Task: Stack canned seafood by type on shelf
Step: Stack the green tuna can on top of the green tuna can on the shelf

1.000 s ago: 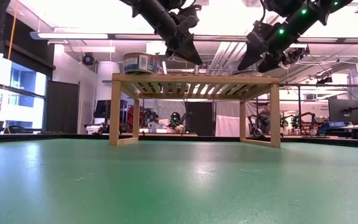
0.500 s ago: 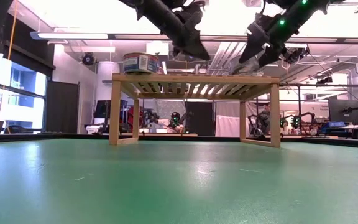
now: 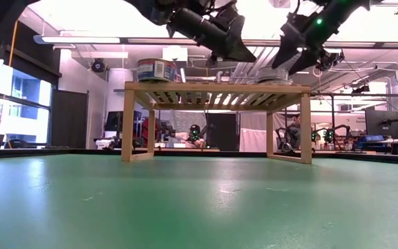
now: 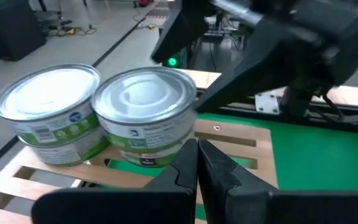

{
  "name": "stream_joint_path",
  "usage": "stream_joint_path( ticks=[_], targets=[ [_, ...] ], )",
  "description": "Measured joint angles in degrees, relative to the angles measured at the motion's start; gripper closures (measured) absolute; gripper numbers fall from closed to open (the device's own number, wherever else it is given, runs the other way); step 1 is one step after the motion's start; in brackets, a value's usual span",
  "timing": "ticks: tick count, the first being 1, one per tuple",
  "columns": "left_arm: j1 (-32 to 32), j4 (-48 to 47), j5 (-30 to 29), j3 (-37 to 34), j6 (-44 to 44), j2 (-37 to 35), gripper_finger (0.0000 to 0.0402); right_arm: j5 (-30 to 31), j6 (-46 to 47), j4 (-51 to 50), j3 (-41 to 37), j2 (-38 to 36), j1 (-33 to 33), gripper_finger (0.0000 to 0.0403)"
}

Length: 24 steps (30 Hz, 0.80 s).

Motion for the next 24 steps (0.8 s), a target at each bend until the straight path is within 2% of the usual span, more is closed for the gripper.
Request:
stream_joint_path(
  ticks=[6,12,16,24],
  targets=[
    [0.46,-0.25,-0.17,-0.02,0.00,1.32,0.0402,0.04,3.45,-1.65,0.00,-4.78,0.16,0.0004],
    [0.70,1.69,-0.26,-0.04,0.04,2.87,0.0401,-0.42,7.77,-13.20,0.00,-8.55,0.15,0.0004],
    [1.05,5.28,-0.35,-0.07,0.02,4.26,0.0402,-0.79,7.14,-17.87,-0.02,-7.53,0.15,0.0004],
    [1.79,9.19,-0.33,-0.05,-1.36,7.34,0.0402,-0.36,-0.17,-17.17,-0.07,-1.26,0.17,0.0005]
  ],
)
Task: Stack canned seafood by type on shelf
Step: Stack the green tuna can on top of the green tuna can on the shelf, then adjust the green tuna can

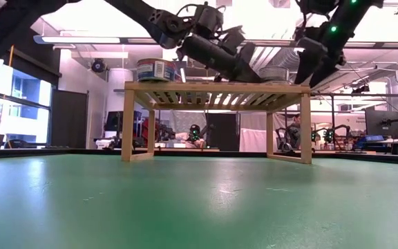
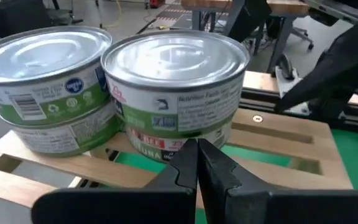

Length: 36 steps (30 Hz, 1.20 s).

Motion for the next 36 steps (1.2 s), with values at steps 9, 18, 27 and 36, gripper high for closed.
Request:
stream_joint_path(
  ticks=[9,18,27,36],
  targets=[
    [0.17,1.36,0.01,-0.01,0.51,0.67,0.0402,-0.58,-5.03,6.79,-0.04,2.01,-0.02,0.0005],
    [0.37,0.90,0.09,-0.02,0.48,0.67,0.0402,-6.59,-5.87,10.31,-0.04,2.01,-0.01,0.0005],
    [-0.55,-9.92,-0.26,0.00,0.46,-4.39,0.0402,-8.07,-2.72,10.42,-0.04,2.01,-0.02,0.0005],
    [-4.54,-16.85,-4.13,0.00,5.33,-12.13,0.0402,-8.65,-2.32,10.90,-0.04,3.39,-0.02,0.0005]
  ],
)
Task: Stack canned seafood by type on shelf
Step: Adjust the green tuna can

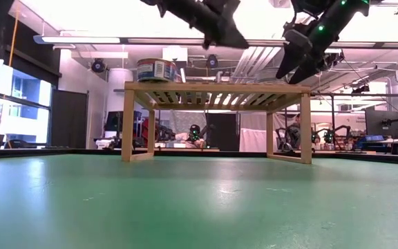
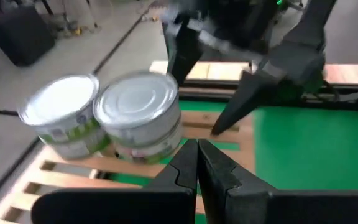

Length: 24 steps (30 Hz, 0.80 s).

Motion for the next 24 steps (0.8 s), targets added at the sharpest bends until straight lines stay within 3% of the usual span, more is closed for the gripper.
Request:
stream_joint_path(
  ticks=[13,18,21,24],
  targets=[
    [-4.75,-7.84,-4.80,0.00,2.34,-5.75,0.0401,1.41,-0.83,2.00,-0.02,0.60,1.88,0.0005],
    [-6.51,-13.81,-4.80,-0.05,2.63,-9.50,0.0402,1.97,-0.12,1.30,-0.02,-3.70,2.96,0.0005],
    [-7.38,-13.50,-4.80,-3.84,2.59,-13.62,0.0402,3.59,0.23,0.34,-0.02,-8.62,4.13,0.0005],
    [-7.72,-9.57,-4.77,-11.91,2.21,-19.94,0.0401,6.60,0.95,-1.04,-0.02,-13.89,5.95,0.0005]
  ],
)
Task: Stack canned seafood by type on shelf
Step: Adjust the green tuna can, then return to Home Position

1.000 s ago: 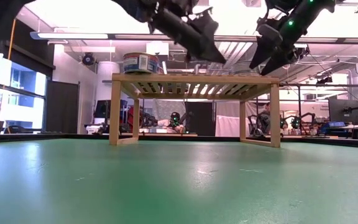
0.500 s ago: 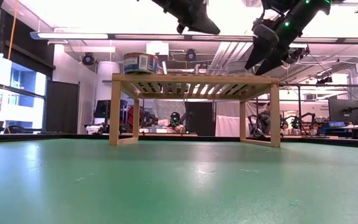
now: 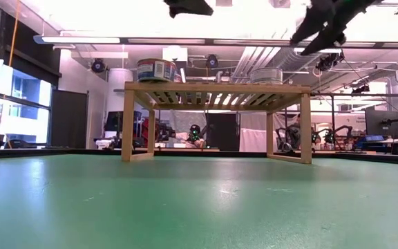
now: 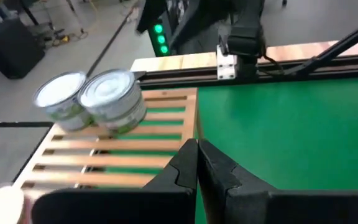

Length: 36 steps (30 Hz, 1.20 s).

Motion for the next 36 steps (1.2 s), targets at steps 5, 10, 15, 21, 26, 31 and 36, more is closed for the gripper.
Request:
stream_joint_path(
  ticks=[5,10,15,21,26,31,36],
  targets=[
    [-0.87,6.69,-0.41,-15.05,-3.07,-11.70,0.0402,0.58,2.70,0.53,-1.29,-5.68,6.14,0.0005],
    [-4.43,7.99,-5.17,-25.19,-6.37,-22.21,0.0401,0.58,4.08,9.17,-11.01,-9.23,14.62,0.0005],
    [-11.69,8.00,-9.04,-31.77,-8.99,-31.25,0.0402,0.57,6.54,25.36,-22.32,-9.29,24.54,0.0005],
    [-19.11,8.13,-13.92,-40.00,-13.30,-41.13,0.0402,8.00,8.87,43.64,-31.49,-8.42,33.31,0.0005],
    [-20.35,15.74,-15.87,-49.84,-17.08,-49.57,0.0401,9.46,7.06,44.40,-33.27,-8.74,34.96,0.0005],
    [-19.54,21.69,-15.08,-59.39,-19.88,-57.72,0.0401,2.41,1.23,44.75,-33.81,-8.84,35.09,0.0009],
    [-16.68,21.68,-14.63,-64.28,-21.24,-64.89,0.0402,1.82,-0.15,40.09,-33.81,-12.34,32.38,0.0038]
  ],
)
